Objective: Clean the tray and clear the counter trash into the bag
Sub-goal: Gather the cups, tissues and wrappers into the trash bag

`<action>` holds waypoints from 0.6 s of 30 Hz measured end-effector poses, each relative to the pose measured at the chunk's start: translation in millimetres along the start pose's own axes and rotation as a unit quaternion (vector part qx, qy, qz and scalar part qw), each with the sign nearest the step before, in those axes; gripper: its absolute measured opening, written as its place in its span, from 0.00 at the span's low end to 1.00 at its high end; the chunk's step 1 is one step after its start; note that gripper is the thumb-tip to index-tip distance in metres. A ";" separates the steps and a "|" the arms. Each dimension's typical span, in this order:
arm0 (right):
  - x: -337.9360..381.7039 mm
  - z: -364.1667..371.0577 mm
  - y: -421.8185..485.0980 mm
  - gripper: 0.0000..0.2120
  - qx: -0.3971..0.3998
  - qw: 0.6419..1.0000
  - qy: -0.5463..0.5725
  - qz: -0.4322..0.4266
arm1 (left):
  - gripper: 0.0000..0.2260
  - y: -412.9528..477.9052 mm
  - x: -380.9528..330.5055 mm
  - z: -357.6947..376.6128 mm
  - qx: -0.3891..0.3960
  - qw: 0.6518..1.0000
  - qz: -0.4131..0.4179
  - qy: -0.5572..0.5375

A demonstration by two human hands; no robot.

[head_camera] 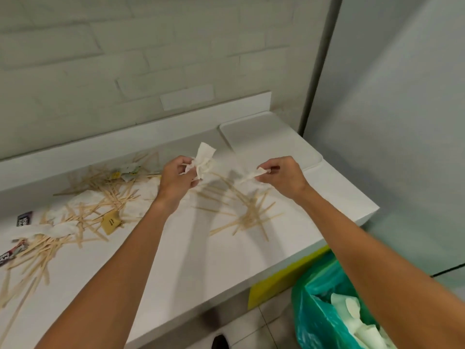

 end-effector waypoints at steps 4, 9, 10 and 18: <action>-21.3 -54.5 -36.7 0.04 -0.023 0.999 -0.016 -0.016 | 0.09 -36.4 -9.0 53.4 0.058 0.998 0.001 0.020; -74.3 -130.8 -92.7 0.06 -0.065 0.998 -0.014 0.009 | 0.06 -88.8 -11.1 143.6 0.151 0.987 -0.010 0.048; -87.3 -145.8 -106.8 0.07 -0.078 0.997 -0.011 0.018 | 0.05 -101.2 -10.4 163.6 0.174 0.983 -0.010 0.056; -188.0 -231.2 -237.4 0.08 -0.132 0.978 -0.066 0.146 | 0.06 -194.0 29.6 318.9 0.286 0.941 0.036 0.177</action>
Point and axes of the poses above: each hand's wrist, its own y-axis towards the middle knuckle, its own z-axis out of the palm, x = y × z, the point moved 1 cm from there along y, towards the middle knuckle, and after that the axes turned 11 degrees about y, right-handed, at the moved point
